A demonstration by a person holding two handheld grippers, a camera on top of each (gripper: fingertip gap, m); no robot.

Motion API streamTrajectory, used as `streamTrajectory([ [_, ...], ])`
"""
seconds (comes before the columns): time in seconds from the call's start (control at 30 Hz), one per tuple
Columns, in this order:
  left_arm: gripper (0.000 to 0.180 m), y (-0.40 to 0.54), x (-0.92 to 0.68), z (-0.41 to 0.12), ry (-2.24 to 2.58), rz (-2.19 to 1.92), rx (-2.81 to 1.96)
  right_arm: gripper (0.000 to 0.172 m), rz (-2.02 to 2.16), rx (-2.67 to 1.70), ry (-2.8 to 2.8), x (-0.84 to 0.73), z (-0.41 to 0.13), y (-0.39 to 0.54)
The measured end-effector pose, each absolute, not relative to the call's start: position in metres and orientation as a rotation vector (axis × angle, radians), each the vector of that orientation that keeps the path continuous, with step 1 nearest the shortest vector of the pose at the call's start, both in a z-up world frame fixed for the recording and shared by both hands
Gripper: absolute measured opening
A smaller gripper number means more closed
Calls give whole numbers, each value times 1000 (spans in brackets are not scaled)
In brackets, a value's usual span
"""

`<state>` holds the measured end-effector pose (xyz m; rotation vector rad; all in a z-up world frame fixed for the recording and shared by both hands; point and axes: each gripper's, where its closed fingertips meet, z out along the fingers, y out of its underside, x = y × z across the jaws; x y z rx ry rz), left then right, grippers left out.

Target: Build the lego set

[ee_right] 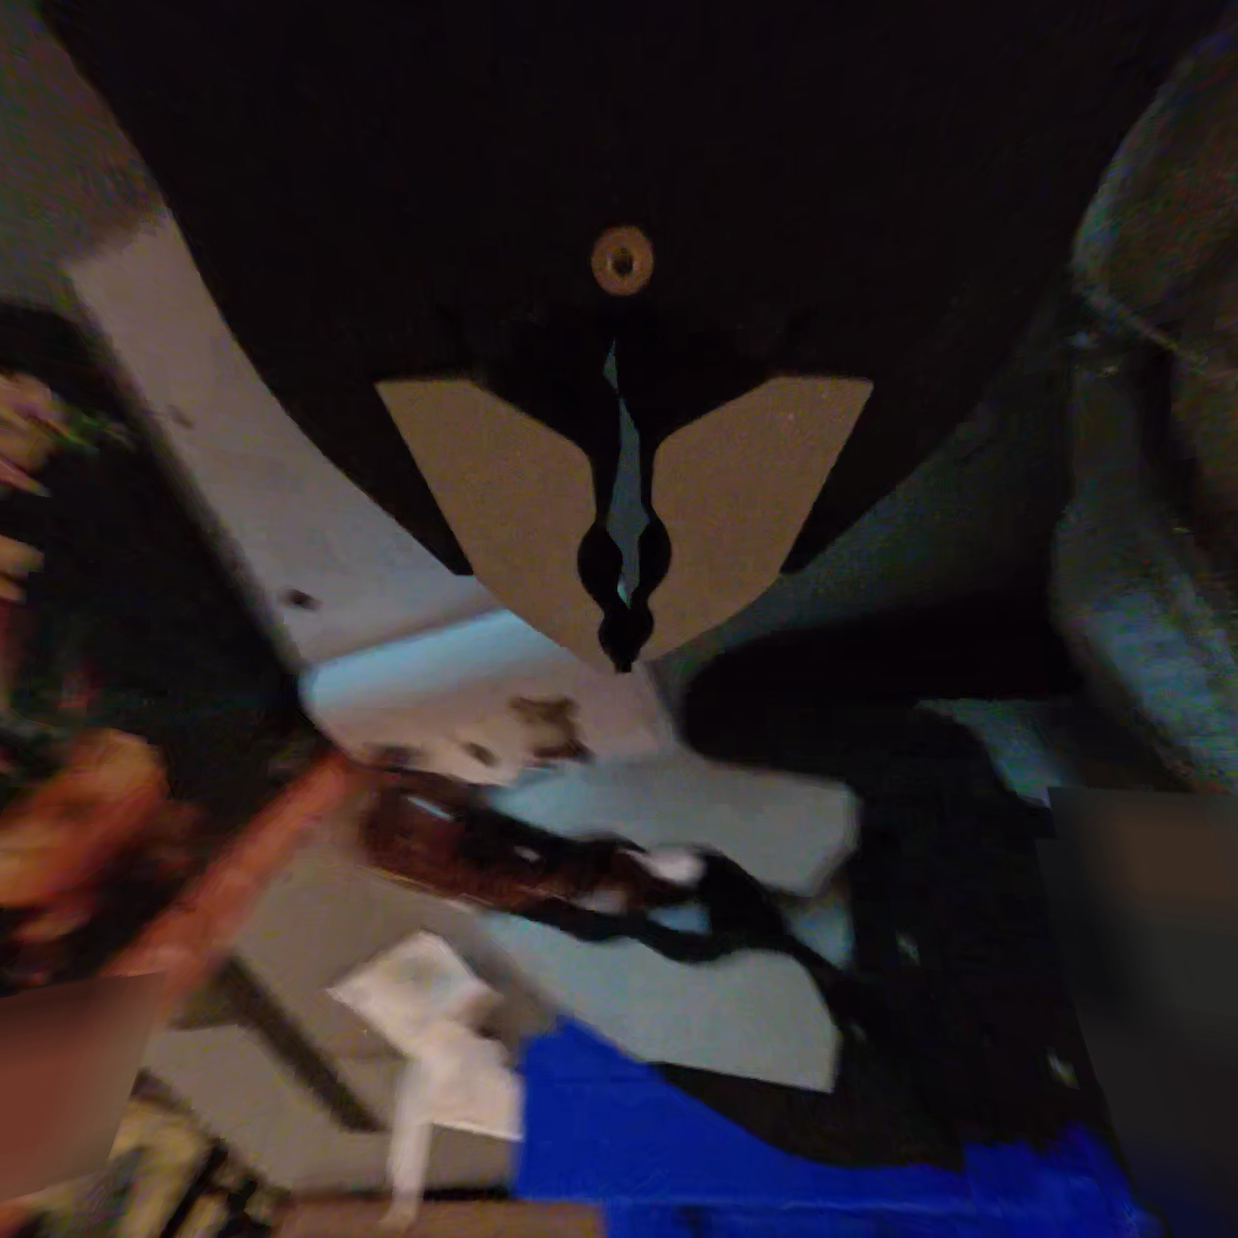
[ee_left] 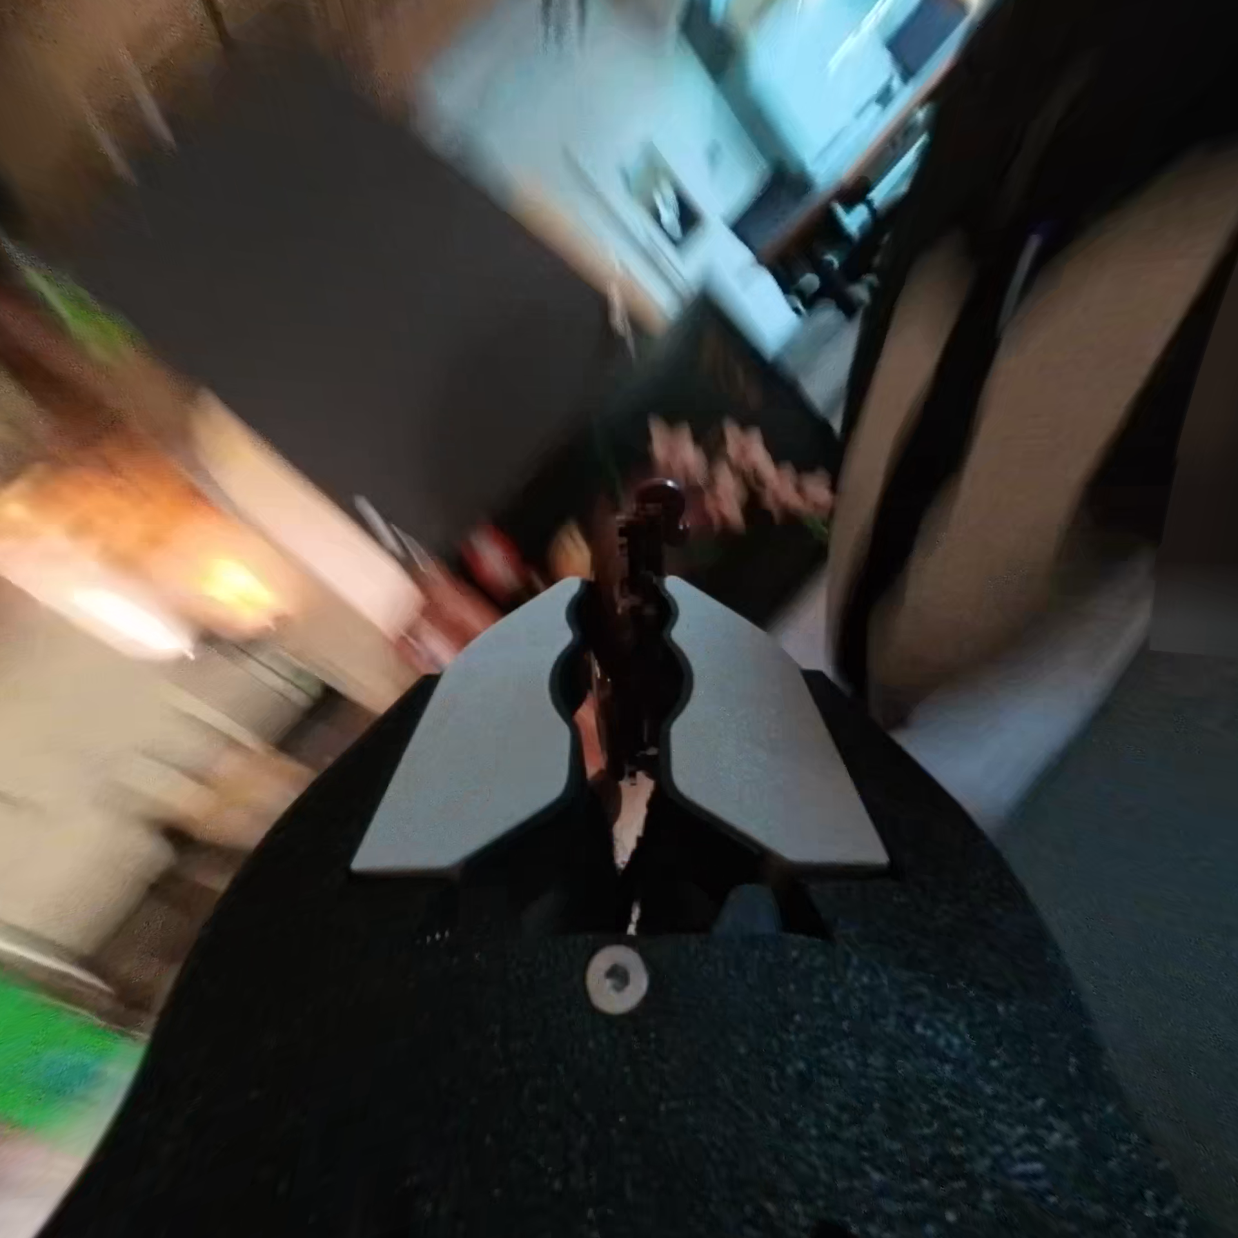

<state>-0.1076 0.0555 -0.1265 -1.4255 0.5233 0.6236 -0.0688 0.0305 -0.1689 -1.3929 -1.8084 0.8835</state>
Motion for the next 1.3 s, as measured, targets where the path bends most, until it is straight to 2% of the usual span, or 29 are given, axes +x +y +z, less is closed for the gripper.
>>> streamTrajectory([
  [0.03,17,53,-123,-134,393,430,-1496,0,848,-1444,-1765,-63,-167,48],
  [0.1,16,46,-148,-127,340,525,-1474,0,918,-1468,-1702,-59,-168,57],
  [0.13,16,46,-151,-127,349,563,-1477,14,940,-1435,-1663,-60,-163,59],
  [0.17,16,47,-149,-128,347,544,-1478,19,961,-1386,-1592,-64,-152,62],
  [0.27,16,50,-137,-129,392,549,-1461,25,1114,-1198,-1387,-79,-115,53],
  [0.37,16,50,-124,-131,454,570,-1446,22,1169,-1179,-1342,-92,-110,47],
  [0.5,17,50,-117,-129,489,585,-1422,7,1159,-1212,-1334,-93,-115,51],
  [0.67,17,49,-111,-128,510,579,-1400,8,1159,-1230,-1325,-89,-115,56],
  [0.8,17,48,-110,-128,531,590,-1394,1,1170,-1215,-1362,-88,-116,51],
  [0.9,16,46,-109,-126,558,617,-1370,1,1194,-1226,-1386,-86,-116,49],
  [1.0,17,47,-106,-128,584,640,-1373,10,1147,-1251,-1454,-85,-120,50],
  [1.3,16,45,-100,-125,662,752,-1311,9,1124,-1274,-1560,-81,-121,48],
])
